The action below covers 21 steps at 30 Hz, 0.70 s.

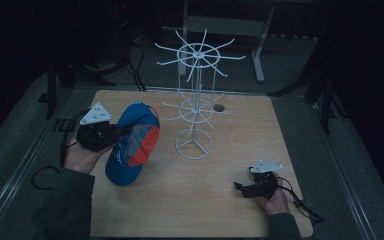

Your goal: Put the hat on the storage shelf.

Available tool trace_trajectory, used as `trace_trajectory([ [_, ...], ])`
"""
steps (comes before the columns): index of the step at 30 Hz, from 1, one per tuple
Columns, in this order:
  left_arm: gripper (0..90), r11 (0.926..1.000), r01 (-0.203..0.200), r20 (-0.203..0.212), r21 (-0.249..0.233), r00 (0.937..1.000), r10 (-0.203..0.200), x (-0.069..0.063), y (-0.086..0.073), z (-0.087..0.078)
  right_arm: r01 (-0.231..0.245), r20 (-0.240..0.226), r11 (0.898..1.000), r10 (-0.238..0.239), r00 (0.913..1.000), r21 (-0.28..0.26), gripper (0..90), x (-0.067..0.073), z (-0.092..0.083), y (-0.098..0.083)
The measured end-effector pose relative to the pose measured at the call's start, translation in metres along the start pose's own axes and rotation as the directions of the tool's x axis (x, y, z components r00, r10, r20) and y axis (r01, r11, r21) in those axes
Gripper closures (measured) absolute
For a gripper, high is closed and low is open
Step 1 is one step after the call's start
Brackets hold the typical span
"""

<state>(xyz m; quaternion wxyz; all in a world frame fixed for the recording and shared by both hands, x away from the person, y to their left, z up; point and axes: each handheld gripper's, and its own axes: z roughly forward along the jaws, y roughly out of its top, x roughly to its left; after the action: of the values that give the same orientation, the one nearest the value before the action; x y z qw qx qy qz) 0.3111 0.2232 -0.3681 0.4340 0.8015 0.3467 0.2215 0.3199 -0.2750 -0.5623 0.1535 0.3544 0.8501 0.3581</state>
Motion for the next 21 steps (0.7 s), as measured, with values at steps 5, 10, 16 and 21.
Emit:
trace_trajectory([
  [5,88.4,0.9998,-0.005,-0.001,-0.018,1.0000,0.004,0.001,0.007,-0.004,-0.001,0.000,1.000,0.001,1.0000,0.001,11.7,0.000,0.000,0.000],
  [10,88.4,0.9995,-0.008,-0.002,-0.031,1.0000,0.008,0.003,0.013,-0.009,-0.001,0.000,1.000,0.001,1.0000,0.001,11.7,0.000,0.000,0.000],
  [16,88.4,0.9989,-0.011,-0.004,-0.046,0.9999,0.011,0.003,0.020,-0.014,-0.001,0.000,1.000,0.001,1.0000,0.001,11.7,0.000,0.000,0.000],
  [21,88.4,0.9980,-0.013,-0.003,-0.062,0.9999,0.013,0.004,0.025,-0.017,-0.002,0.000,1.000,0.002,1.0000,0.001,11.6,0.000,0.000,0.000],
])
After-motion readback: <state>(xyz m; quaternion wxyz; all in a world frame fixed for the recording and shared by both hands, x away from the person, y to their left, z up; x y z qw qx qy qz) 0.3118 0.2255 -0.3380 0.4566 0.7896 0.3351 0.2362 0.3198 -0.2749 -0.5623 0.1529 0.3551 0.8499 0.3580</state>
